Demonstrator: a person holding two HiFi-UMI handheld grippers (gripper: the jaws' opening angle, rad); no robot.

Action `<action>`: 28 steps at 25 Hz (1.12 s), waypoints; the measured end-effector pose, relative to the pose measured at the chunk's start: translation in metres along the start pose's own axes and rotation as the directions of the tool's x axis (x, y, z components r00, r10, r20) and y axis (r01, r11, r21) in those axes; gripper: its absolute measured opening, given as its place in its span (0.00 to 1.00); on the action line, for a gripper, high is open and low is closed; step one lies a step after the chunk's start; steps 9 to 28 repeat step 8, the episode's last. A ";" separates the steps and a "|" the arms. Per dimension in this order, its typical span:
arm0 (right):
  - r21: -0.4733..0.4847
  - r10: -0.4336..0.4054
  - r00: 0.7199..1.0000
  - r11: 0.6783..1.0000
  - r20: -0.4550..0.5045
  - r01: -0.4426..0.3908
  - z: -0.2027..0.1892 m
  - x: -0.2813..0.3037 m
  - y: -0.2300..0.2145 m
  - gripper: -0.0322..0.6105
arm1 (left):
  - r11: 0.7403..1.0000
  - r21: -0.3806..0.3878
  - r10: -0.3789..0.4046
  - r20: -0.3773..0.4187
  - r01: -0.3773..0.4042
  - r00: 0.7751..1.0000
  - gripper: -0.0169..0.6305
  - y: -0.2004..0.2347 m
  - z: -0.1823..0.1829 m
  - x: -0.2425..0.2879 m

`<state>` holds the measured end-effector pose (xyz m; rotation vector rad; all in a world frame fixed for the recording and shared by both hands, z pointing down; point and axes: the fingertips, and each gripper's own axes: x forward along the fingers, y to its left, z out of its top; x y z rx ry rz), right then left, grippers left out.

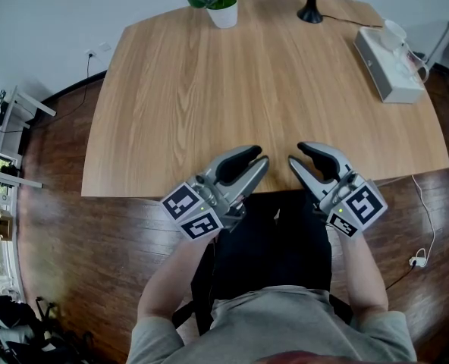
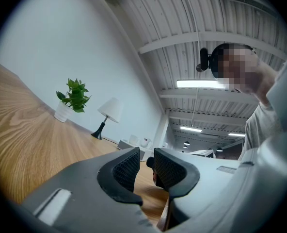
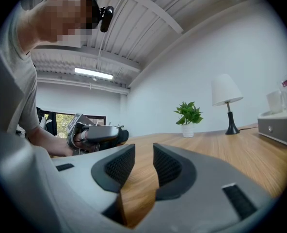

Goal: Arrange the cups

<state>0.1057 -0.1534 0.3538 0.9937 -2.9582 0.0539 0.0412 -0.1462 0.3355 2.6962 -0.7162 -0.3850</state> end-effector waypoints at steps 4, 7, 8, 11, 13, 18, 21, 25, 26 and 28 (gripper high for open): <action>-0.001 0.001 1.000 1.000 -0.002 -0.001 0.000 0.000 0.000 0.26 | 1.000 0.003 -0.003 -0.004 0.003 1.000 0.16 -0.001 0.000 0.001; -0.001 0.004 1.000 1.000 -0.002 -0.004 0.001 0.001 0.001 0.26 | 1.000 0.005 -0.004 -0.003 0.004 1.000 0.16 -0.001 0.000 0.000; -0.002 0.006 1.000 1.000 -0.002 -0.006 0.001 0.001 0.001 0.26 | 1.000 0.007 -0.005 -0.003 0.005 1.000 0.16 -0.001 0.001 0.000; -0.002 0.006 1.000 1.000 -0.002 -0.006 0.001 0.001 0.001 0.26 | 1.000 0.007 -0.005 -0.003 0.005 1.000 0.16 -0.001 0.001 0.000; -0.002 0.006 1.000 1.000 -0.002 -0.006 0.001 0.001 0.001 0.26 | 1.000 0.007 -0.005 -0.003 0.005 1.000 0.16 -0.001 0.001 0.000; -0.002 0.006 1.000 1.000 -0.002 -0.006 0.001 0.001 0.001 0.26 | 1.000 0.007 -0.005 -0.003 0.005 1.000 0.16 -0.001 0.001 0.000; -0.002 0.006 1.000 1.000 -0.002 -0.006 0.001 0.001 0.001 0.26 | 1.000 0.007 -0.005 -0.003 0.005 1.000 0.16 -0.001 0.001 0.000; -0.002 0.006 1.000 1.000 -0.002 -0.006 0.001 0.001 0.001 0.26 | 1.000 0.007 -0.005 -0.003 0.005 1.000 0.16 -0.001 0.001 0.000; -0.002 0.006 1.000 1.000 -0.002 -0.006 0.001 0.001 0.001 0.26 | 1.000 0.007 -0.005 -0.003 0.005 1.000 0.16 -0.001 0.001 0.000; -0.002 0.006 1.000 1.000 -0.002 -0.006 0.001 0.001 0.001 0.26 | 1.000 0.007 -0.005 -0.003 0.005 1.000 0.16 -0.001 0.001 0.000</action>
